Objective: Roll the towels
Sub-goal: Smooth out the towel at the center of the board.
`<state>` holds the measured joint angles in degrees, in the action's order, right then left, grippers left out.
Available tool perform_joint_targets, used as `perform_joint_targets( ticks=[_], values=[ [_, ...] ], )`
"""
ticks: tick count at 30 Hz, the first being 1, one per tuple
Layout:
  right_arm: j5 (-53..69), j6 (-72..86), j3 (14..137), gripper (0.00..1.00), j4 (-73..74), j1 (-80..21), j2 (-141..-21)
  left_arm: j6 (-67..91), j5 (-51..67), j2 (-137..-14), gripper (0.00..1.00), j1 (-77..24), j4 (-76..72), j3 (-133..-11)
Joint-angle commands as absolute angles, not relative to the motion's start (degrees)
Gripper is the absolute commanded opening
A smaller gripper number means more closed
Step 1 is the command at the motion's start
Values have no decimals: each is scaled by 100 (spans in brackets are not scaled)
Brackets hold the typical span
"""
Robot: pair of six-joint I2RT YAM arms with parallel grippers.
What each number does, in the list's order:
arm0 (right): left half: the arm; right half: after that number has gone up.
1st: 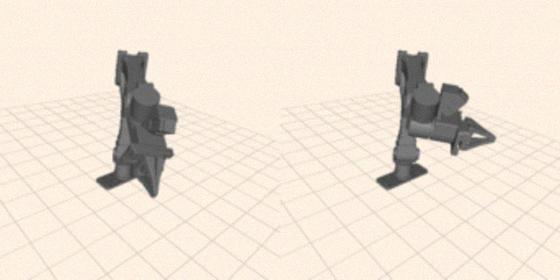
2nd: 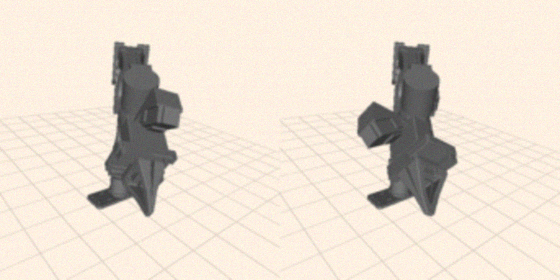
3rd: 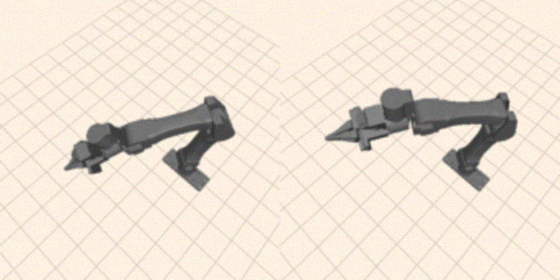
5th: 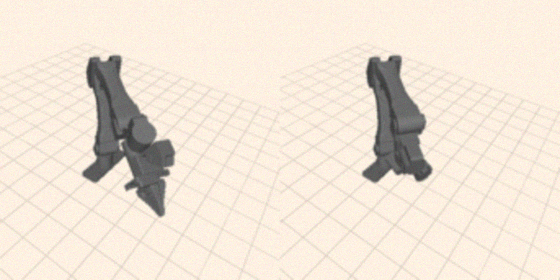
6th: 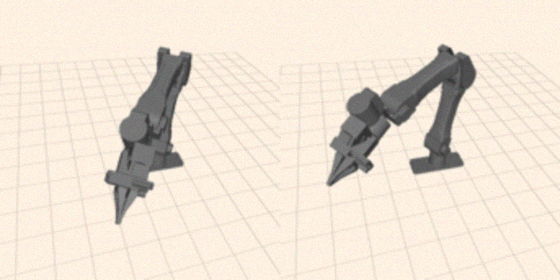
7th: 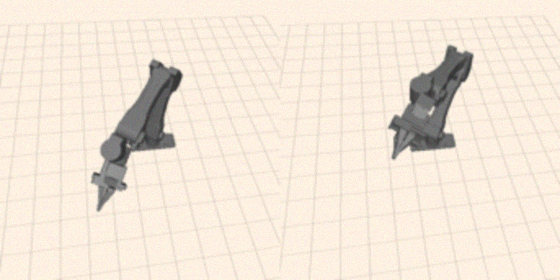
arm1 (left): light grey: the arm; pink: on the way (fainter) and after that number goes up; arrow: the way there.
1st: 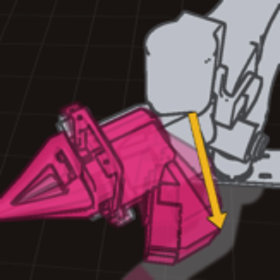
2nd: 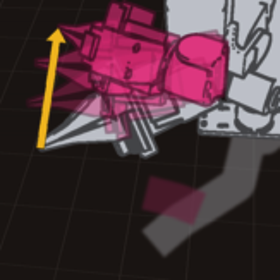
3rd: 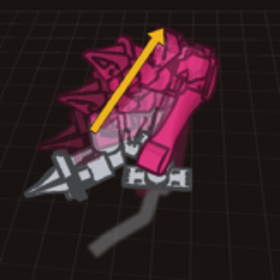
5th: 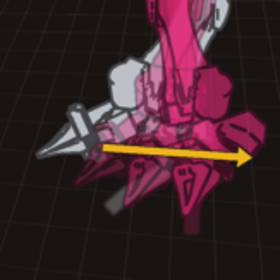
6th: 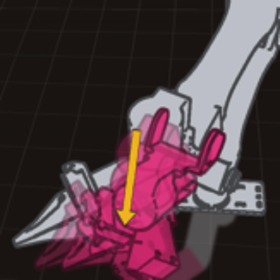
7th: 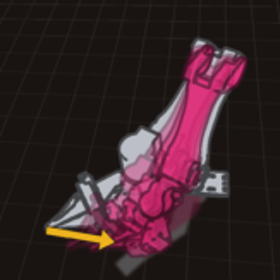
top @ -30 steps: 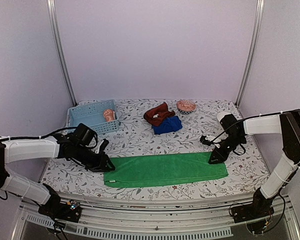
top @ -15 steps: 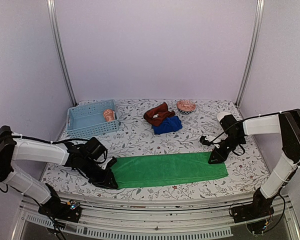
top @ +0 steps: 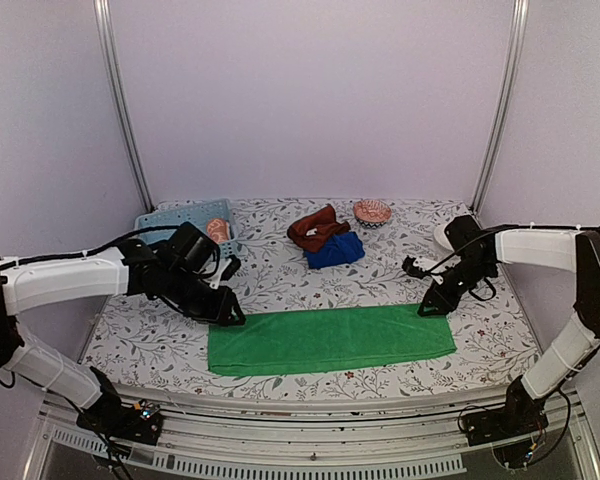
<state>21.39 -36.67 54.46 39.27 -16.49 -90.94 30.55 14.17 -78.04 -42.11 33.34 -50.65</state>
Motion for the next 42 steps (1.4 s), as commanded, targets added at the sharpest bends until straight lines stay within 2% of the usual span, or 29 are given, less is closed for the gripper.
perform_joint_targets(
  ticks=[1,3,4,5,9,18,21,26,31,42],
  values=[
    [2092,-3466,5791,31,4082,-1661,-9166,2868,398,-8289,19,-3718,3116,-5228],
    [1764,-3382,5933,21,4111,-1658,-9450,2874,451,-8586,0,-3512,2698,-5142],
    [1599,-3300,5961,14,4116,-1650,-9576,2848,494,-8690,0,-3465,2462,-5061],
    [1445,-3260,5945,12,4100,-1638,-9655,2821,566,-8787,0,-3432,2212,-4965],
    [834,-3204,5718,9,3987,-1552,-9817,2900,631,-9160,0,-3293,1748,-4659],
    [545,-3218,5795,8,3744,-1123,-10197,3034,149,-9713,0,-3134,1680,-4256],
    [591,-3209,5955,9,3900,-1014,-10152,3081,117,-9554,0,-3138,1691,-4257],
    [1367,-3321,6199,11,4283,-976,-9714,2959,501,-8982,0,-3154,1516,-4361],
    [1410,-3274,6367,12,4281,-973,-9921,2866,465,-8534,0,-3172,1377,-4433],
    [-285,-3195,6407,12,3836,-969,-10710,2586,792,-8754,20,-3276,1302,-4448]
  ],
)
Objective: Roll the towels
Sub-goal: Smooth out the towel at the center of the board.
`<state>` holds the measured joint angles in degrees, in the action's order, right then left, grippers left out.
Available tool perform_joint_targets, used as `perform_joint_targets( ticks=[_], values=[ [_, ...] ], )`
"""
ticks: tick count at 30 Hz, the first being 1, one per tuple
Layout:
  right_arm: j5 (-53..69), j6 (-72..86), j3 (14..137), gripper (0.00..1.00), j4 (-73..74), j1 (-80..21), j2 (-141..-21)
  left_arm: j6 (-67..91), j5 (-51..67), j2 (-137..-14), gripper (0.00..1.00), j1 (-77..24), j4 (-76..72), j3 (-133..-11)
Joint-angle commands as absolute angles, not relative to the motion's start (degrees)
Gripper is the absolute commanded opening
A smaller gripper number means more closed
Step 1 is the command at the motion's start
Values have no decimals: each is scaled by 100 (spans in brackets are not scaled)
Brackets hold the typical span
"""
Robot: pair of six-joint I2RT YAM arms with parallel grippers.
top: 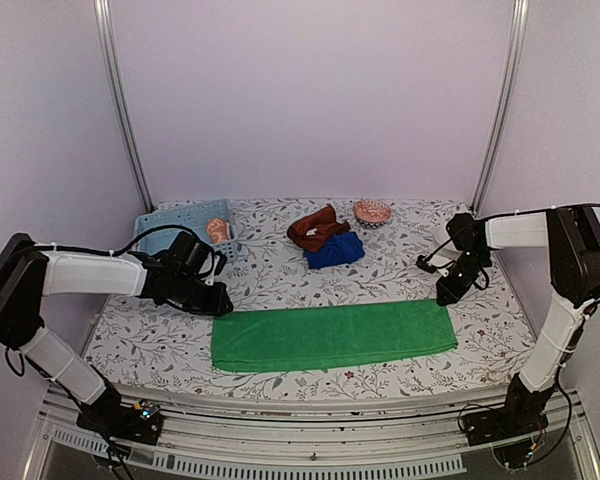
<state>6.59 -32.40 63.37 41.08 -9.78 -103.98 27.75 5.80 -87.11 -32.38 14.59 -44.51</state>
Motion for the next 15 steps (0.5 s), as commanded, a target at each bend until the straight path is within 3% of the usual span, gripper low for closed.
perform_joint_targets(
  ticks=[1,4,8,15],
  values=[
    [-590,-3130,6482,12,3752,-975,-10753,2546,836,-8754,21,-3318,1277,-4452],
    [-705,-2995,6804,14,3860,-973,-10677,2337,945,-8681,25,-3459,1156,-4441],
    [288,-3036,7178,16,4441,-976,-10224,2186,940,-8520,28,-3678,1032,-4333],
    [2124,-3597,6750,18,5302,-989,-9315,2263,1182,-8614,22,-3964,1055,-4079]
  ],
)
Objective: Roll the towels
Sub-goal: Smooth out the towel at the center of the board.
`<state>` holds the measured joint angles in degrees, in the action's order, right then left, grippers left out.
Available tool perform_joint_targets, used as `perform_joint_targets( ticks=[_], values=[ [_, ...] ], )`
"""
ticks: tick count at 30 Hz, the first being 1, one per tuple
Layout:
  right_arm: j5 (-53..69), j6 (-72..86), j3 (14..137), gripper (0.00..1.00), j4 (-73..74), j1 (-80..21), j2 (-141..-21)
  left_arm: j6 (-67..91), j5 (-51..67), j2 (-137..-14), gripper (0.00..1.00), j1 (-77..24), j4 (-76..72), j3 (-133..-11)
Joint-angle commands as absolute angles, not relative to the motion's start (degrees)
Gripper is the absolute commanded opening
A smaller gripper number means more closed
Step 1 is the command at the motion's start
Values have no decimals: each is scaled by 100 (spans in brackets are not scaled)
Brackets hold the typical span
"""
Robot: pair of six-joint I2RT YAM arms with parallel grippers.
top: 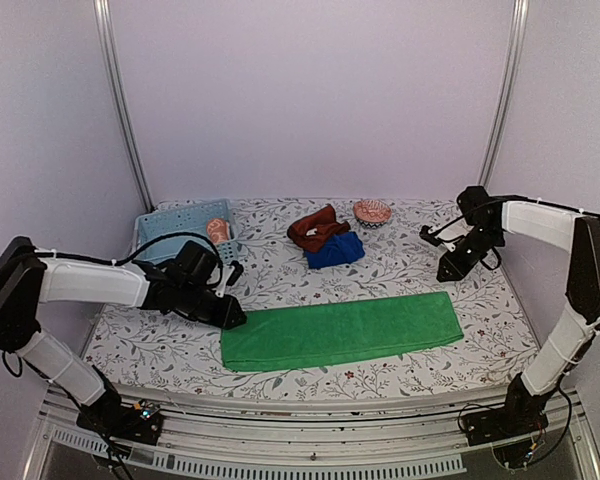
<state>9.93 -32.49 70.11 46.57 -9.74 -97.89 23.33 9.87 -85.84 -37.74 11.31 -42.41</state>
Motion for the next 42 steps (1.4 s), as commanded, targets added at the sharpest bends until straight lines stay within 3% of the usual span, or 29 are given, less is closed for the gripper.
perform_joint_targets(
  ticks=[1,19,33,36,42],
  values=[
    [2156,-3655,6587,18,5341,-993,-9267,2269,1194,-8624,21,-4034,1060,-4052],
    [713,-4179,4991,14,5249,-845,-9252,2478,1424,-8947,17,-4677,962,-3698],
    [252,-4611,6012,14,5593,543,-9413,2469,992,-8254,19,-5033,882,-4180],
    [832,-4530,6512,17,5899,590,-9313,2454,791,-8301,19,-5033,868,-4122],
    [2006,-3678,7188,35,6035,457,-9755,2650,430,-8373,19,-5024,825,-4108]
  ],
)
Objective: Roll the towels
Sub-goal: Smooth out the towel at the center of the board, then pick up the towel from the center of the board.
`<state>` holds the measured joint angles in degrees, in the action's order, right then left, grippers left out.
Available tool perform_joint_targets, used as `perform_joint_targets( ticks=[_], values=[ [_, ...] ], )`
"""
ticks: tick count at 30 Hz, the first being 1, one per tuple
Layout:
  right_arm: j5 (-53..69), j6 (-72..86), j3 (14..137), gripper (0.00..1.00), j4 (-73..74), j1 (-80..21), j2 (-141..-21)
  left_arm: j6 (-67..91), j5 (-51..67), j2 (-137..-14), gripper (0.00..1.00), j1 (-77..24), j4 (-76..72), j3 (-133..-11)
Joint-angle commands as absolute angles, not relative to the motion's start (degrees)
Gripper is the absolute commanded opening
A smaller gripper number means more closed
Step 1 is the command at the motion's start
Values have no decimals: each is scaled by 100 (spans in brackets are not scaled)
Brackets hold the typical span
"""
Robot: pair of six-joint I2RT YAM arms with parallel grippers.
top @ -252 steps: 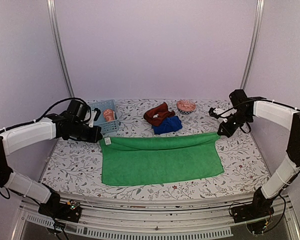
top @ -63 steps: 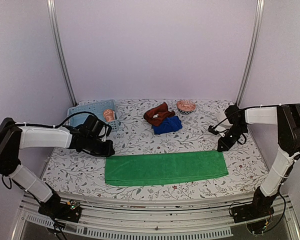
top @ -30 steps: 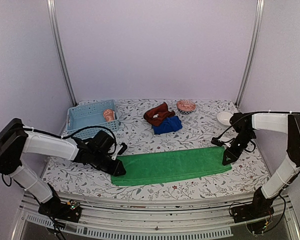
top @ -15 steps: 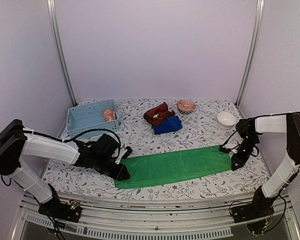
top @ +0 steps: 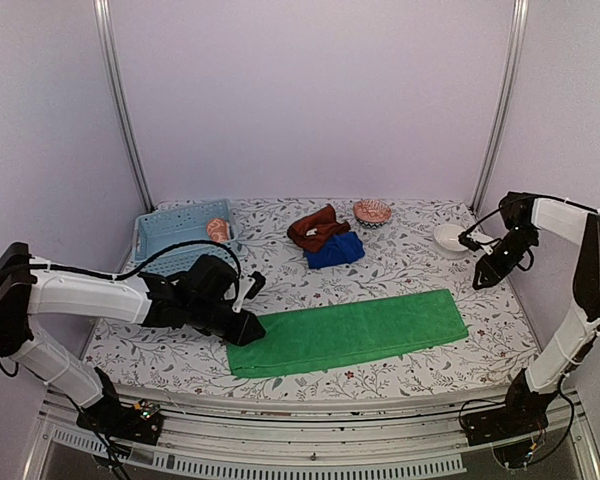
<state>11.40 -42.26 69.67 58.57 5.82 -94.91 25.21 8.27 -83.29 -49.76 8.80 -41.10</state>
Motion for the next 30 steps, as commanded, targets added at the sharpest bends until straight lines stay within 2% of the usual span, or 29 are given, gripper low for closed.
perform_joint_targets(
  ticks=[1,21,24,28,30],
  values=[
    [1970,-3539,7141,36,5947,390,-9805,2666,382,-8354,19,-5017,813,-4105],
    [869,-2874,6482,27,5012,-449,-10860,2804,-146,-8071,21,-4914,1091,-3928],
    [590,-2851,6354,21,4873,-604,-10949,2804,-237,-8056,21,-4889,1131,-3935],
    [-187,-2821,6196,4,4720,-637,-11082,2794,-353,-8030,21,-4791,1260,-3971],
    [-291,-2836,6157,3,4718,-566,-11046,2787,-409,-7962,21,-4750,1306,-3981]
  ],
)
